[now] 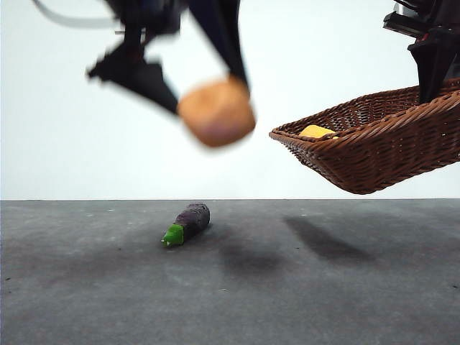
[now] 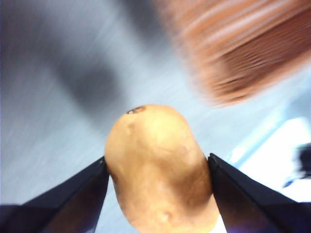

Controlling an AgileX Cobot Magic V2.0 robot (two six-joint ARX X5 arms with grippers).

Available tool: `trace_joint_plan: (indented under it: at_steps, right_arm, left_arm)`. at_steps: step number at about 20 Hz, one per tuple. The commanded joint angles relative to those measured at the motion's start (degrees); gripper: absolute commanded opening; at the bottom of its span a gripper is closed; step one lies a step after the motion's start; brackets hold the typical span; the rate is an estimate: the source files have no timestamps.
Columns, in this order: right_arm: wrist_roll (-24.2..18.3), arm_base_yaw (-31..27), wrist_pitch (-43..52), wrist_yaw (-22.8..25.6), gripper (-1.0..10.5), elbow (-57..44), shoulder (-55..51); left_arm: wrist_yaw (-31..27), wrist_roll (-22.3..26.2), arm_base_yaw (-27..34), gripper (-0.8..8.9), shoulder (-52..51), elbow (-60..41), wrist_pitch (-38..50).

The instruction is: Help me put the vegetables on the table into the basket

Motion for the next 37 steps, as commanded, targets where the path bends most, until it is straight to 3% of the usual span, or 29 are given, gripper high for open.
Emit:
trace_joint_plan:
  at_steps: [1,8,13,16,19,21,26,27,33,37]
  right_arm:
    - [0.76,0.39,-0.24,-0.59,-0.2,-0.44,0.02]
    - [2.1,5.84,-1.38,-0.42,-0.2,-0.44,0.02]
    - [3.69,11.67,-1.05,-0.22,-0.2,-0.44,0.02]
    - [3.72,14.93,-1.27,-0.22,-0.2,-0.44,0.02]
    - [3.72,17.14,-1.31,-0.31,-0.2,-0.44,0.02]
    - [3.72,18.16,-1.29,-0.66,-0.2,-0.44,0.02]
    - [3.89,19.19,-1.27,-1.29,-0.2,-0.44,0.02]
    - [4.02,19.19,-1.27,-1.29,-0.2,-0.44,0.02]
    - [3.78,19.12,-1.16,0.7,-0.2,-0.44,0.02]
    - [2.43,15.23,-1.11,2.34,-0.2,-0.44,0.02]
  left_arm:
    - [0.2,0.94,-1.11,0.49,-1.42,0.85,2.69]
    - [-0.04,-0.61,-4.37,0.49,-0.7,0.87,10.29]
    - [-0.5,-0.35,-5.79,0.49,0.68,0.87,11.43]
    - [-3.74,-0.28,-6.12,0.49,0.72,0.87,11.63]
    - [-4.96,2.1,-6.12,0.5,0.81,0.85,10.4]
    - [-5.42,1.9,-6.12,0.84,1.6,0.85,9.86]
    - [-2.82,0.79,-6.93,5.16,5.2,0.87,8.5]
    - [-2.82,0.04,-7.23,5.45,5.22,0.87,9.11]
    - [-3.26,-0.09,-7.76,5.44,4.33,2.27,11.65]
    - [-16.0,6.27,-6.03,5.43,4.33,8.79,4.92]
